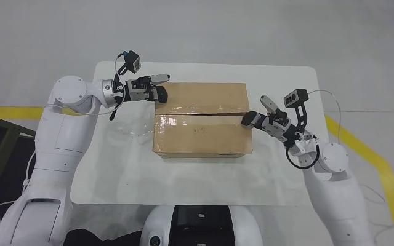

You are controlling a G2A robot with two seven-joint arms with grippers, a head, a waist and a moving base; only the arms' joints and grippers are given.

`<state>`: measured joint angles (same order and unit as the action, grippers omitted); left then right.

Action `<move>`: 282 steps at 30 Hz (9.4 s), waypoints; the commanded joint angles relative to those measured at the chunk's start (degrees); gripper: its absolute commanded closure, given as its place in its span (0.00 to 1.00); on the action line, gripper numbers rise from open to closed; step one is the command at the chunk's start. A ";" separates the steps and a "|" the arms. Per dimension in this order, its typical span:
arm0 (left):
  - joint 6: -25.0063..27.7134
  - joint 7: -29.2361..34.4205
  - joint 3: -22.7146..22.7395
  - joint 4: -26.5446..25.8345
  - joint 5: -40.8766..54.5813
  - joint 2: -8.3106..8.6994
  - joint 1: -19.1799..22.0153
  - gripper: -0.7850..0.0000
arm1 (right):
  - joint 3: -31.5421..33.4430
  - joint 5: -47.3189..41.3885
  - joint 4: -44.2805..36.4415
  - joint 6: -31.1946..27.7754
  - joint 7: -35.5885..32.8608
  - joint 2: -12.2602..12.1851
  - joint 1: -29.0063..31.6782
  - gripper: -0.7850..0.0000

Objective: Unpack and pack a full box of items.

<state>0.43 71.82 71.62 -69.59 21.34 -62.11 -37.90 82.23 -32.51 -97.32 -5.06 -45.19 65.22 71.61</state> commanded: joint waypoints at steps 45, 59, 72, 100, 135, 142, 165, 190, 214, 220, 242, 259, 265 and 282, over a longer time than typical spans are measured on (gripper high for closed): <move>0.00 0.00 0.00 0.00 0.00 0.00 0.00 0.00 | -2.89 2.23 6.47 3.91 -4.24 -0.27 -6.43 0.00; 0.00 0.00 0.00 0.00 0.00 0.00 0.00 0.00 | -3.95 5.58 8.78 5.29 -7.56 -0.65 -10.48 0.00; 1.00 -5.71 2.60 -4.77 1.38 0.51 -3.30 0.00 | -3.95 5.58 8.78 5.29 -7.56 -0.65 -10.48 0.00; -2.60 -18.32 30.09 -21.22 -13.63 6.25 -32.48 0.00 | -3.95 5.58 8.78 5.29 -7.56 -0.65 -10.48 0.00; -8.90 -2.56 19.08 -24.36 -56.71 10.49 -26.99 0.00 | -3.95 5.58 8.78 5.29 -7.56 -0.65 -10.48 0.00; -8.90 -2.56 19.08 -24.36 -56.71 10.49 -26.99 0.00 | -3.95 5.58 8.78 5.29 -7.56 -0.65 -10.48 0.00; -4.44 -0.93 14.38 -30.04 -66.50 11.00 -27.83 0.00 | -3.95 5.58 8.78 5.29 -7.56 -0.65 -10.48 0.00; -5.95 0.42 5.55 -23.94 -72.39 10.05 -22.29 0.18 | -3.95 5.58 8.78 5.29 -7.56 -0.65 -10.48 0.00; -6.42 -0.40 2.12 -21.18 -75.31 9.08 -20.28 0.49 | -3.95 5.58 8.78 5.29 -7.56 -0.65 -10.48 0.00; -6.20 -0.53 2.48 -21.59 -73.89 8.93 -20.21 0.65 | -3.95 5.58 8.78 5.29 -7.56 -0.65 -10.48 0.00; -5.84 0.85 2.26 -19.78 -73.32 8.51 -18.22 1.00 | -3.95 5.58 8.78 5.29 -7.56 -0.65 -10.48 0.00; -7.08 1.34 6.18 -24.41 -72.54 8.98 -20.71 0.45 | -3.95 5.58 8.78 5.29 -7.56 -0.65 -10.48 0.00; -7.75 0.25 5.25 -22.61 -73.67 8.78 -20.41 0.45 | -3.95 5.58 8.78 5.29 -7.56 -0.65 -10.48 0.00; -7.43 -0.02 2.63 -17.33 -73.13 7.95 -17.02 0.55 | -3.95 5.58 8.78 5.29 -7.56 -0.65 -10.48 0.00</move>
<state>-7.06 71.85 74.35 -87.14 -51.83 -54.13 -55.04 78.28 -26.92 -88.54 0.22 -52.76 64.57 61.12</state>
